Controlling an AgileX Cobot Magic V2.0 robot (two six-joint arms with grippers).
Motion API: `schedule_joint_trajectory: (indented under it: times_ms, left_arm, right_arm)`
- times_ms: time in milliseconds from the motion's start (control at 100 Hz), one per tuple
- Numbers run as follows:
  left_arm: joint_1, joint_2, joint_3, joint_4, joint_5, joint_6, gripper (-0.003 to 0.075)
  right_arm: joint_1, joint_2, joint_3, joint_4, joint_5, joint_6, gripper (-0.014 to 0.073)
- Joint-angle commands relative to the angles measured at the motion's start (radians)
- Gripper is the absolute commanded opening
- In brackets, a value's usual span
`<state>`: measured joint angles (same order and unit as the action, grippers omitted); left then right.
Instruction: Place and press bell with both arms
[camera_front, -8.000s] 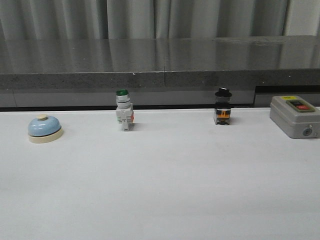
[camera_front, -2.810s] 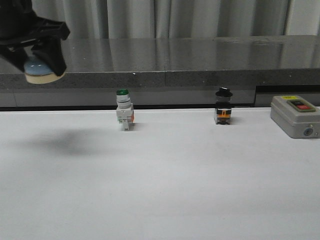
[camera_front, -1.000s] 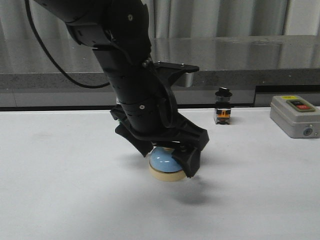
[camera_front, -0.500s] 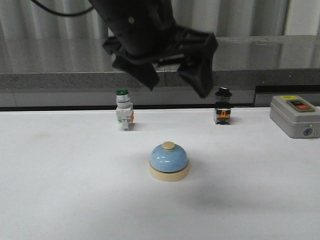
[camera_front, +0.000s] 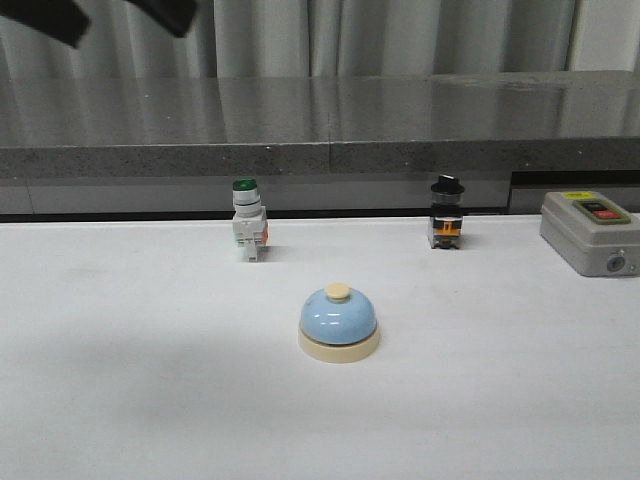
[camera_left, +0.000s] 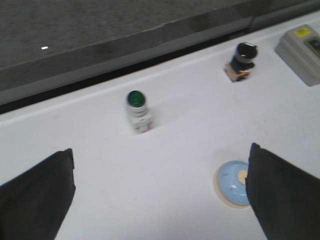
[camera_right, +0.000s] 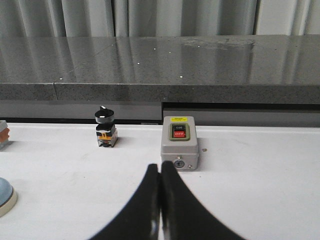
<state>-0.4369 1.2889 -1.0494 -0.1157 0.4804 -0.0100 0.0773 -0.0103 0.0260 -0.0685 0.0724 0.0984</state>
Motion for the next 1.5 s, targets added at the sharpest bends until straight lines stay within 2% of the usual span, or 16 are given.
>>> schedule_joint_trajectory:
  times_ms: [0,170,270,590,660,780,1030,1490]
  left_arm:
    - [0.069,-0.103,0.052,-0.011,-0.092,-0.008,0.0662]
    - [0.211,-0.272,0.213,-0.024,-0.171,-0.008,0.0661]
    - [0.261,-0.369,0.301,-0.026,-0.214,-0.008,0.0661]
    - [0.279,-0.666,0.476,-0.030,-0.240,-0.008,0.0644]
    - [0.281,-0.718,0.493,-0.030,-0.238,-0.008,0.0594]
    - [0.281,-0.780,0.505,-0.030,-0.236,-0.008,0.0434]
    - [0.281,-0.801,0.504,-0.030,-0.234,-0.008,-0.0024]
    - [0.281,-0.801,0.504,-0.029,-0.232,-0.008,-0.0020]
  right_arm:
    - [-0.006,-0.018,-0.014,0.000,-0.089,-0.002,-0.0060]
    - [-0.006,-0.018,-0.014,0.000,-0.089,-0.002,-0.0060]
    - [-0.006,-0.018,-0.014,0.000,-0.089,-0.002,-0.0060]
    - [-0.006,-0.018,-0.014,0.000,-0.089,-0.002,-0.0060]
    - [-0.006,-0.018,-0.014,0.000,-0.089,-0.002,-0.0060]
    - [-0.006,-0.018,-0.014,0.000,-0.089,-0.002,-0.0060]
    - [-0.006,-0.018,-0.014,0.000,-0.089,-0.002,-0.0060]
    - [-0.006,-0.018,-0.014,0.000,-0.089,-0.002,-0.0060]
